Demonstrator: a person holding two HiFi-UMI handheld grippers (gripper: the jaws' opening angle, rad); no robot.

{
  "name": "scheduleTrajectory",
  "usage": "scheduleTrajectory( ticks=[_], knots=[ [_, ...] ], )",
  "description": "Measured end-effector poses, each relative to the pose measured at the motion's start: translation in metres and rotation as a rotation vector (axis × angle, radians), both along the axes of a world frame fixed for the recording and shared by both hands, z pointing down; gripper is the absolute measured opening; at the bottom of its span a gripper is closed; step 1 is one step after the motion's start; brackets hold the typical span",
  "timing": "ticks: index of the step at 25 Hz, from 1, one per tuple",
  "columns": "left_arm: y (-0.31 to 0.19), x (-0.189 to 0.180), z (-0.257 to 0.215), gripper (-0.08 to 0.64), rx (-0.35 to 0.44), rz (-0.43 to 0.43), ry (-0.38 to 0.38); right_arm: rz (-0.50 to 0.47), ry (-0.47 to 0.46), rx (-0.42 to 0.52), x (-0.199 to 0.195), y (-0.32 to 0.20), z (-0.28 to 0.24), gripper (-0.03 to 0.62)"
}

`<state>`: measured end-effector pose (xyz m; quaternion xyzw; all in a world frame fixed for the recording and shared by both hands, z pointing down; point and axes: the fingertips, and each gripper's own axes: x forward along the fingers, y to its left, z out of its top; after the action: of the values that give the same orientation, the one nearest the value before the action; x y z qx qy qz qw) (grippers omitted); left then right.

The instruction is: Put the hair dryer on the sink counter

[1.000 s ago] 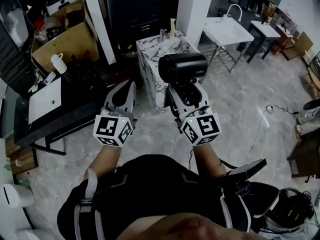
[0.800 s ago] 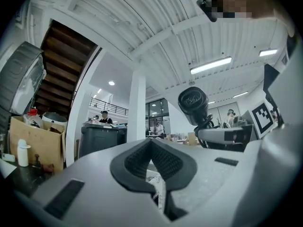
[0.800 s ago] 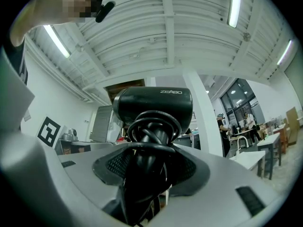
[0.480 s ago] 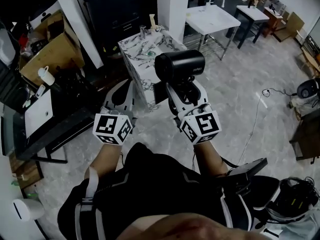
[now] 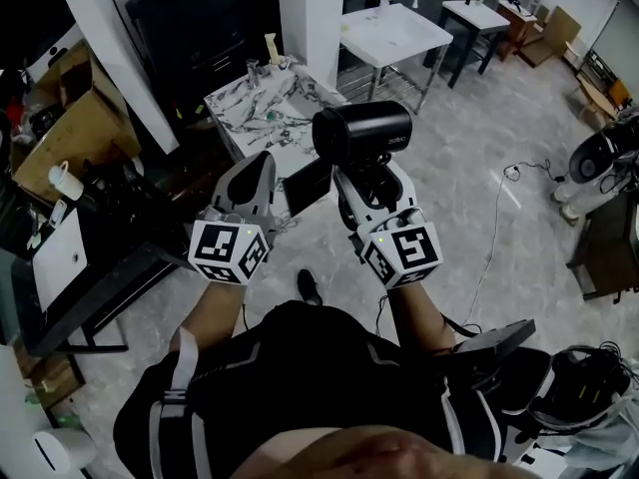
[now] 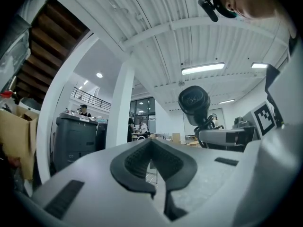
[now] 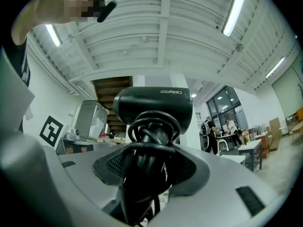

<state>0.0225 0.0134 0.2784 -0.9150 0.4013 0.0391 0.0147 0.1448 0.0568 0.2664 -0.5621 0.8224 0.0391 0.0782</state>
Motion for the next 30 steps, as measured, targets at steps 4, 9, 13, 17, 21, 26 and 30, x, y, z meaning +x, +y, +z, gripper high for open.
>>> scheduleTrajectory(
  ticks=[4, 9, 13, 17, 21, 26, 30],
  knots=[
    [-0.028, 0.015, -0.01, 0.002, 0.016, 0.02, 0.014, 0.024, 0.003, 0.006, 0.016, -0.023, -0.008, 0.236],
    [-0.067, 0.024, -0.007, 0.002, 0.009, 0.024, 0.016, 0.043, 0.009, -0.001, 0.029, -0.061, -0.007, 0.236],
    [-0.101, 0.028, 0.0, 0.002, -0.008, 0.012, 0.03, 0.043, 0.019, -0.012, 0.037, -0.095, -0.003, 0.236],
    [-0.129, 0.034, 0.01, 0.002, -0.014, 0.006, 0.039, 0.033, 0.036, -0.023, 0.043, -0.124, 0.007, 0.236],
    [-0.152, 0.038, 0.016, 0.002, -0.014, -0.008, 0.034, 0.015, 0.034, -0.025, 0.047, -0.148, 0.013, 0.236],
    [-0.183, 0.035, 0.012, 0.002, -0.01, -0.031, 0.01, 0.011, 0.028, -0.017, 0.051, -0.175, 0.01, 0.236],
    [-0.196, 0.04, 0.009, 0.002, -0.016, -0.043, -0.006, 0.015, 0.021, -0.027, 0.063, -0.186, 0.011, 0.236]
  ],
)
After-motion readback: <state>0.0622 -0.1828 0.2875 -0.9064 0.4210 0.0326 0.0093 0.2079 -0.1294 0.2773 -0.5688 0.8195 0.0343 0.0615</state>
